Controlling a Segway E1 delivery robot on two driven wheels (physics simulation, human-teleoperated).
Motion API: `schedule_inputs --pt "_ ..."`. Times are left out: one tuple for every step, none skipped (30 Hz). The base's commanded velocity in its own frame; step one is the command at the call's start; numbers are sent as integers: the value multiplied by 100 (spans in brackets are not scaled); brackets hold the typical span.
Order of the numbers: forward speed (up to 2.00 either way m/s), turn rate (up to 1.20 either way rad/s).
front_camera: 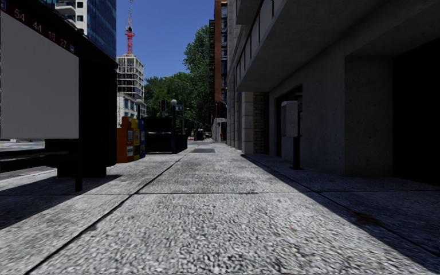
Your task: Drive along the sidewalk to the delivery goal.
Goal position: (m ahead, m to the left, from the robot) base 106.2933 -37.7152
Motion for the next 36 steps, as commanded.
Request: schedule_inputs --pt "200 0" --pt "200 0" --pt "200 0" --pt "200 0" --pt "200 0" --pt "200 0" --pt "200 0" --pt "200 0" --pt "200 0" --pt "200 0" --pt "200 0" --pt "200 0" --pt "200 0" --pt "200 0" --pt "200 0" --pt "200 0" --pt "200 0" --pt "200 0" --pt "200 0" --pt "200 0" --pt "200 0" --pt "200 0" --pt "200 0" --pt "200 0" --pt "200 0" --pt "200 0" --pt "200 0" --pt "200 0" --pt "200 0" --pt "200 0" --pt "200 0" --pt "200 0" --pt "200 0" --pt "200 0" --pt "200 0" --pt "200 0"
